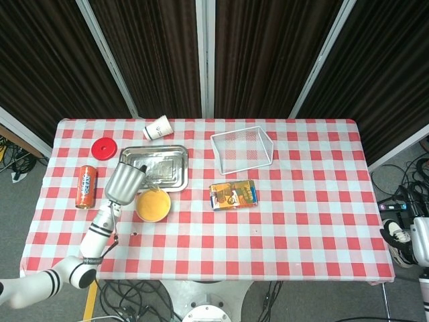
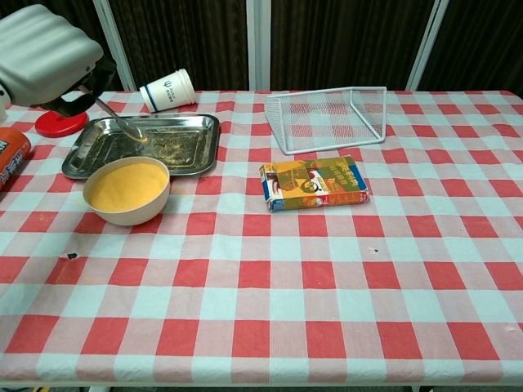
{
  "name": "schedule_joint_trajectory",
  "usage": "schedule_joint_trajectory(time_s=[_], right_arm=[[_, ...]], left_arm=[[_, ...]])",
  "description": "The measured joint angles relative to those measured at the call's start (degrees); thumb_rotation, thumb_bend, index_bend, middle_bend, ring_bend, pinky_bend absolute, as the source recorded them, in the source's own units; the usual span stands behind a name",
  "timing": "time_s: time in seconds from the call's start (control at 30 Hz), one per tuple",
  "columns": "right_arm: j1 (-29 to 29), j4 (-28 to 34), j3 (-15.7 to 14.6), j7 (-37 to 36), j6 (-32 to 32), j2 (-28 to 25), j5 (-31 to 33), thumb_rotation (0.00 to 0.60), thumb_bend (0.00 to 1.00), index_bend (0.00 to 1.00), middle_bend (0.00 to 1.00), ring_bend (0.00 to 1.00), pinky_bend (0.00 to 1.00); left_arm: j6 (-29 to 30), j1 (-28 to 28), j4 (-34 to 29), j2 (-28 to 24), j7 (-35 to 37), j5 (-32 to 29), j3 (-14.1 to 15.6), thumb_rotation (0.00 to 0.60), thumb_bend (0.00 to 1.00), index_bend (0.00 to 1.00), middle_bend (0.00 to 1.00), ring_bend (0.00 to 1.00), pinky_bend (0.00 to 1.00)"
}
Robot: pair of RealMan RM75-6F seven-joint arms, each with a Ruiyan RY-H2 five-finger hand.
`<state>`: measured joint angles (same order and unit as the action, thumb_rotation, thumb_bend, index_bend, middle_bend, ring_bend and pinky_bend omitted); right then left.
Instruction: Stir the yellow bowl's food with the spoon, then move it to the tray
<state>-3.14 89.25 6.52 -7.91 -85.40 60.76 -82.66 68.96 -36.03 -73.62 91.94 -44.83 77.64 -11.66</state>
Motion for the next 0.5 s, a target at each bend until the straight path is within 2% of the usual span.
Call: schedule_joint_trajectory(time_s=[0.13, 0.3, 0.43, 0.5], right_arm=[[-0.3, -0.2, 0.0, -0.2, 0.4, 0.1, 0.1, 0.600, 0.11, 0.06, 0.24, 0.10, 0.25], [-0.2, -0.5, 0.1, -0.5, 0.4, 0.2, 0.3, 0.600, 0.11, 0.06, 0.24, 0.10, 0.25], [0.0, -0.9, 0.0, -1.0, 0.4, 0.2, 0.5, 0.600, 0.11, 0.06, 0.24, 0.10, 0.25], [0.1, -1.1, -0.1, -1.2, 0.3, 0.2, 0.5, 0.600, 0.11, 0.06, 0.24, 0.10, 0.25]], left_arm=[[-5.2, -1.3, -0.9, -0.4, 5.0, -7.8, -3.8, 0.600, 0.41, 0.71, 0.93, 0.89, 0.92], [-12.5, -4.5, 0.4, -0.3, 7.0, -18.4, -7.6, 0.600, 0.40, 0.65, 0.93, 0.89, 0.92], [-16.6, -7.2, 2.5, 0.3, 5.9, -25.6, -8.7, 0.600, 0.38, 0.58, 0.91, 0.88, 0.92], [-17.8, -8.7, 3.9, 0.9, 4.4, -28.9, -8.8, 0.600, 0.34, 0.50, 0.88, 0.86, 0.92]])
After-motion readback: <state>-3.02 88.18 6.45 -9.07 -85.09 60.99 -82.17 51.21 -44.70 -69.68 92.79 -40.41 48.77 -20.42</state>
